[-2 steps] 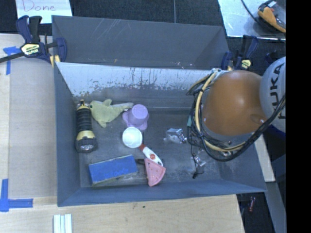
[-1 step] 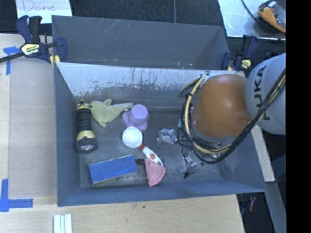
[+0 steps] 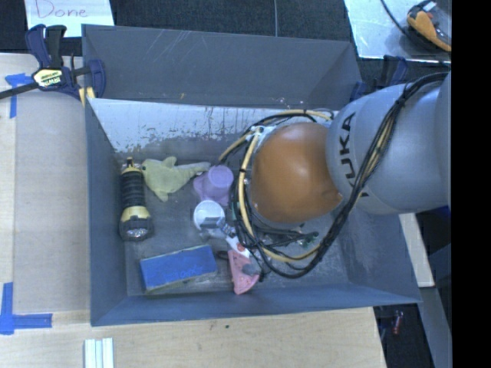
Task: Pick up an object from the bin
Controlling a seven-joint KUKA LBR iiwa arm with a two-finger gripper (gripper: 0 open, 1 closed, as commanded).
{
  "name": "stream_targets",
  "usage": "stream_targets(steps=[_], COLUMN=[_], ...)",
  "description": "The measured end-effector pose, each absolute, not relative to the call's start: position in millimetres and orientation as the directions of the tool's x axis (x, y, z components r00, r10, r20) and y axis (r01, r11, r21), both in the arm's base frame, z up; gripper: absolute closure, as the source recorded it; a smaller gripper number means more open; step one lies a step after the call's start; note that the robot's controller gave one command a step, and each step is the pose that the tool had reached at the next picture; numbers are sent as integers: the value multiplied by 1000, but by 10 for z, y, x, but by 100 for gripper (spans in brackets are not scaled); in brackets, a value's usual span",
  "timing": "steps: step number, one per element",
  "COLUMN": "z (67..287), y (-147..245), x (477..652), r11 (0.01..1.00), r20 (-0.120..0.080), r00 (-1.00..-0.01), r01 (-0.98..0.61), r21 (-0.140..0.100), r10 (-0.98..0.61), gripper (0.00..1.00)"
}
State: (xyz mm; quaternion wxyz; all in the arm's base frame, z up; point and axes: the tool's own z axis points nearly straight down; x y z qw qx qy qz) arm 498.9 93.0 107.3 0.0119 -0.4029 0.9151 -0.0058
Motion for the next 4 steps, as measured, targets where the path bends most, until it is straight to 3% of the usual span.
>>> stream_targets(steps=[1,2,3,4], z=[728,1646,938,1741], y=[1047,1105,1266,1379], x=[4918,5037,4910,5060], r11=[882,754,864,772], r20=[-16,-16,-20,-31], r00=[-881,-753,-864,-772], r01=[-472,-657,-503,-635], r21=[-8,-15,-11,-21], r10=[-472,-657,-503,-635], gripper=[0,0,0,100])
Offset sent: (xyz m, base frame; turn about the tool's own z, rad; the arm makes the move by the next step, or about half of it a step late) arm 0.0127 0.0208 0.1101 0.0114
